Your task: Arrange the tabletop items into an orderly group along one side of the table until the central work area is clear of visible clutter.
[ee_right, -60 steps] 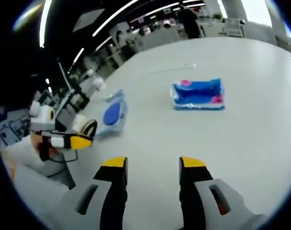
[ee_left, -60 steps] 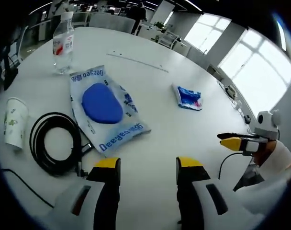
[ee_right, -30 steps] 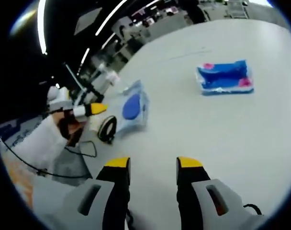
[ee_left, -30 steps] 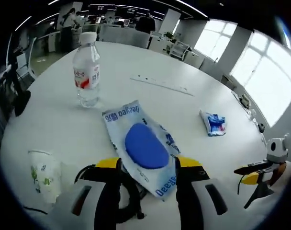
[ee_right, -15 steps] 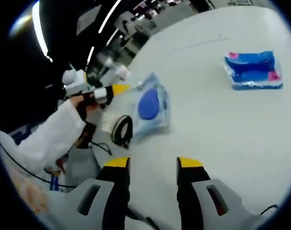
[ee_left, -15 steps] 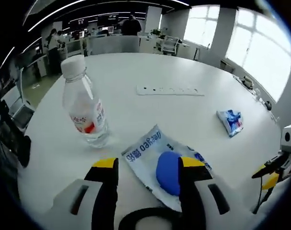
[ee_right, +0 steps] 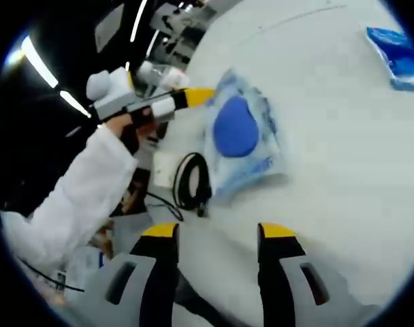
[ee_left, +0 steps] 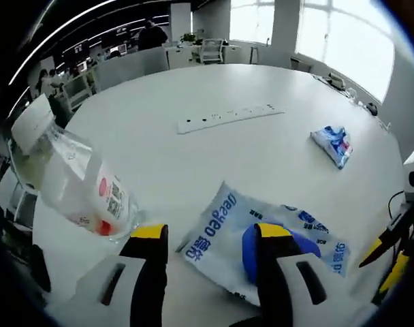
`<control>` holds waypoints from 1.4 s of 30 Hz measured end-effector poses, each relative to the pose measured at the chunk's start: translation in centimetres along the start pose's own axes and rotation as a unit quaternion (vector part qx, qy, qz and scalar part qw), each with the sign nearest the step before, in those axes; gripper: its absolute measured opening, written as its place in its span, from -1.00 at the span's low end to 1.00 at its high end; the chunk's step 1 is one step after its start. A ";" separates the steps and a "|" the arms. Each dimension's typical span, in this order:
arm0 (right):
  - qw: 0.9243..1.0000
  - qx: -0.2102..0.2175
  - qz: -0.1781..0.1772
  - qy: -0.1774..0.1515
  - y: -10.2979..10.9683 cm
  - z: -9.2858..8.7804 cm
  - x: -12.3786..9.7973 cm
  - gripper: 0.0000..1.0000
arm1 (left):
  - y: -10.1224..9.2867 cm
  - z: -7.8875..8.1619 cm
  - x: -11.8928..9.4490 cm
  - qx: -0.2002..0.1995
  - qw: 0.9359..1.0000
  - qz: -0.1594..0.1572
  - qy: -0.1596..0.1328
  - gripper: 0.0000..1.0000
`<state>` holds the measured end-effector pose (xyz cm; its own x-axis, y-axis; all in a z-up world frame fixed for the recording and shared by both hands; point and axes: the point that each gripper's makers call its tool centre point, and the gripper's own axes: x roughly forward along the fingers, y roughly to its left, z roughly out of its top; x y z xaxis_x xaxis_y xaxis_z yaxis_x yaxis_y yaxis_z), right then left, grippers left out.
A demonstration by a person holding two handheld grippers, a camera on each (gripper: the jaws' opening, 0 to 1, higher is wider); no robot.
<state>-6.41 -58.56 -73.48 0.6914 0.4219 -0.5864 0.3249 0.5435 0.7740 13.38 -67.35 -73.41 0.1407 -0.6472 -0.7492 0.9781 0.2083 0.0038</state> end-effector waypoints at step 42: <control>0.988 -0.006 -0.078 -0.137 -4.9 6.9 -4.9 -1.00 | -2.3 -1.6 -6.2 -0.189 0.980 -0.024 -0.064 -1.00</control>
<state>-6.95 -68.27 -72.72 0.7824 0.1215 -0.6108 0.4350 0.5953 0.6756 10.03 -62.67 -69.85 0.1384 -0.7442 -0.6534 0.8606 0.4169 -0.2925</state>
